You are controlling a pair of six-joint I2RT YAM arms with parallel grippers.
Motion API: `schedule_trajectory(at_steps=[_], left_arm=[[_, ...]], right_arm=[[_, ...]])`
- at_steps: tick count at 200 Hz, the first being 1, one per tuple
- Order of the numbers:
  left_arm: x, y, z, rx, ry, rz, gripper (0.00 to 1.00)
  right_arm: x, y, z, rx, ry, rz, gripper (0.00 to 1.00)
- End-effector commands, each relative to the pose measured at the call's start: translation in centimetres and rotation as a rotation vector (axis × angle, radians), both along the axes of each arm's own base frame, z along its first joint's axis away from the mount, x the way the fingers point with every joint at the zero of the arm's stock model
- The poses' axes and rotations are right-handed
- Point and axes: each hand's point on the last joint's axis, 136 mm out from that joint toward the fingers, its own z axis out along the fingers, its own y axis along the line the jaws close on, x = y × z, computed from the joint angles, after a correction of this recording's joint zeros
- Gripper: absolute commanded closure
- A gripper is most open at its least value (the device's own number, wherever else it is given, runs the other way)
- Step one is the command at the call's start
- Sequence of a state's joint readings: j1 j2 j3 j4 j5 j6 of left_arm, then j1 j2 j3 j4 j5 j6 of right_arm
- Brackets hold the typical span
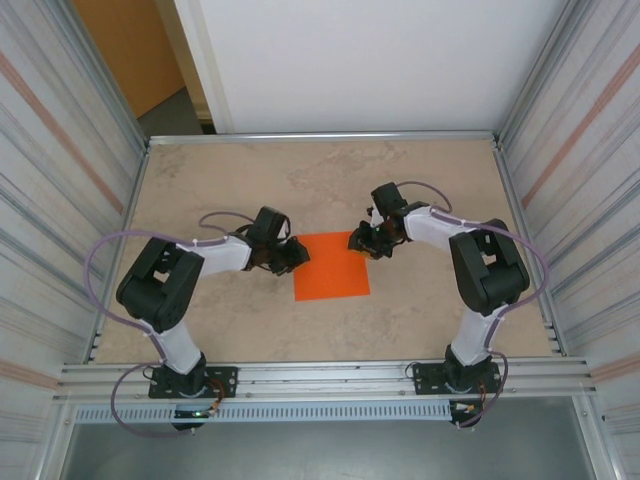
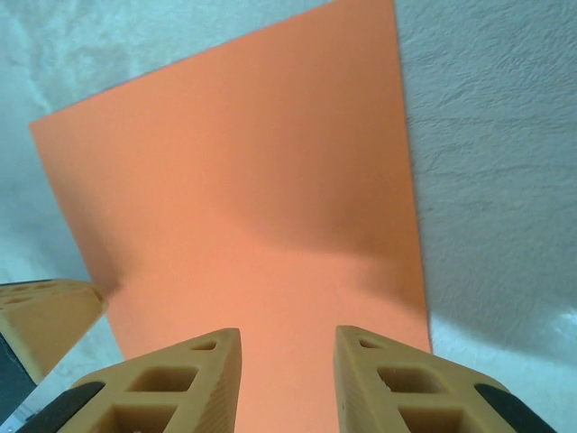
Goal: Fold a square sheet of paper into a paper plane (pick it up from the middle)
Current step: First fold in half a square sheet of paper at the center of the table.
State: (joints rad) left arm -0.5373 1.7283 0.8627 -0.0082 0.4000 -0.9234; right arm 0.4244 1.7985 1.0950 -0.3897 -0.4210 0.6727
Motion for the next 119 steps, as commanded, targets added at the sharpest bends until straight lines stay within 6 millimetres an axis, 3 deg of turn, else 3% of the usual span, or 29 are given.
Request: schedule_trajectory(at_steps=[1, 38, 119], left_arm=[[-1.2, -0.2, 1.1, -0.002, 0.018, -0.002, 0.84], [-3.1, 0.1, -1.1, 0.026, 0.099, 0.009, 0.85], [-2.5, -0.5, -3.1, -0.023, 0.087, 0.038, 0.84]], right_arm=[[-2.6, -0.4, -0.4, -0.027, 0.073, 0.002, 0.69], [-4.6, -0.3, -2.2, -0.032, 0.131, 0.013, 0.7], [-4.5, -0.1, -4.6, -0.041, 0.171, 0.01, 0.72]])
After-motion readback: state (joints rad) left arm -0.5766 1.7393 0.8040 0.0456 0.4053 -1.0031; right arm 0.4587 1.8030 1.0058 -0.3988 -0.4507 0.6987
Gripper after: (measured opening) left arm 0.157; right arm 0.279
